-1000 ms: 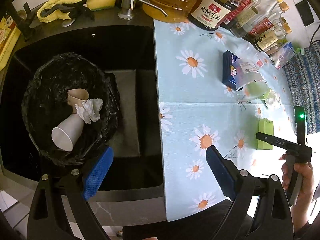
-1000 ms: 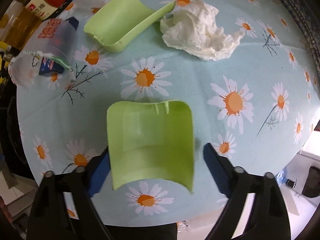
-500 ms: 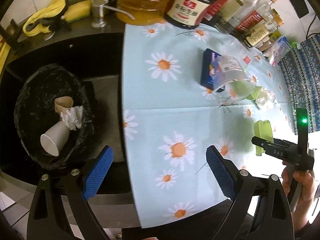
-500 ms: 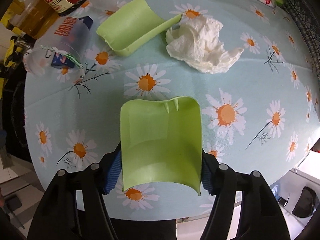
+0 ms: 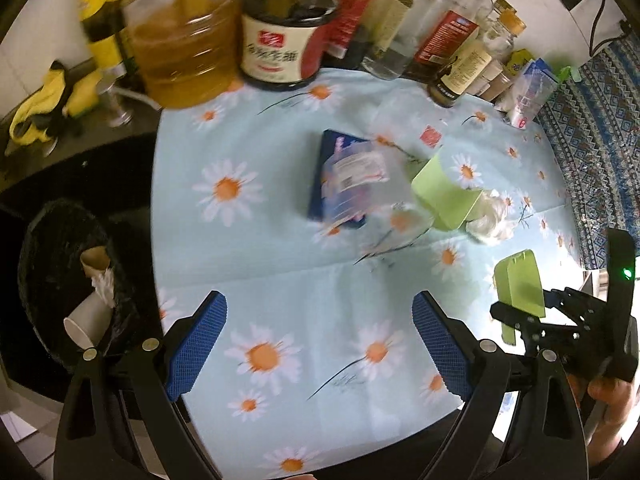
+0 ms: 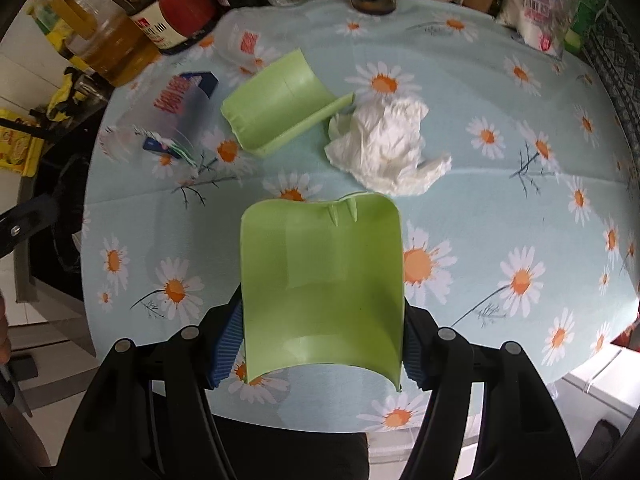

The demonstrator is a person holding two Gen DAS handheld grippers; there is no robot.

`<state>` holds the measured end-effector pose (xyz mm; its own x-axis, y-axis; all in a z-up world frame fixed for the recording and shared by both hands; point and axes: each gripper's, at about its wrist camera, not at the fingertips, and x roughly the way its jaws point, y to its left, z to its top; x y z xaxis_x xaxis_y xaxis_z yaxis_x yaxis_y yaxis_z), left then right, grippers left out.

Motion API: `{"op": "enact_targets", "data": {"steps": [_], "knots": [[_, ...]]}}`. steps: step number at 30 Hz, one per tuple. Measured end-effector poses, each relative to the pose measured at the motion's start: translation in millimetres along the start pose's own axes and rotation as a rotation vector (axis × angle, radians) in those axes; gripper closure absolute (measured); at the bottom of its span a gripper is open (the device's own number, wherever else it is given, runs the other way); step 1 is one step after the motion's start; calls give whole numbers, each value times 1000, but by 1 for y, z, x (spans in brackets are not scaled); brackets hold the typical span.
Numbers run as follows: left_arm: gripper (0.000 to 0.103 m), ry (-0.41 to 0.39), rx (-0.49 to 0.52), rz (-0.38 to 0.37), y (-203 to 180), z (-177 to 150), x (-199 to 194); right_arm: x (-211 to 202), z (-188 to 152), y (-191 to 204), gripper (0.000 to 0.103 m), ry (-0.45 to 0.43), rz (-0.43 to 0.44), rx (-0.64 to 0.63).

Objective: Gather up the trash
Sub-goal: 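Grasp the green plastic tray with the right gripper and lift it, then grasp the clear plastic cup with the left gripper while the right gripper holds the green tray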

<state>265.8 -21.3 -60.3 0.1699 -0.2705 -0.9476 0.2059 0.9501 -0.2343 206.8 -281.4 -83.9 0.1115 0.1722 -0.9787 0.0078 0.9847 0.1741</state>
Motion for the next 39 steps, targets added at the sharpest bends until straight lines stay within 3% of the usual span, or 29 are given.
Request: {"op": "enact_targets", "data": {"steps": [5, 10, 16, 25, 29, 35, 39], "knots": [[12, 3, 9, -9, -27, 21, 5, -8, 12, -6, 37, -32, 55, -38], [12, 41, 39, 39, -47, 43, 21, -5, 22, -7, 37, -52, 102, -67], [12, 131, 57, 138, -57, 65, 52, -2, 31, -12, 37, -68, 165, -93], [12, 268, 46, 129, -54, 87, 93, 2, 39, -29, 37, -76, 217, -83], [30, 284, 52, 153, -53, 86, 98, 4, 43, -35, 37, -76, 223, -74], [38, 277, 61, 138, -54, 79, 90, 6, 47, -33, 37, -69, 226, -86], [38, 269, 54, 121, -49, 72, 82, 5, 45, -24, 37, -64, 223, -110]]}}
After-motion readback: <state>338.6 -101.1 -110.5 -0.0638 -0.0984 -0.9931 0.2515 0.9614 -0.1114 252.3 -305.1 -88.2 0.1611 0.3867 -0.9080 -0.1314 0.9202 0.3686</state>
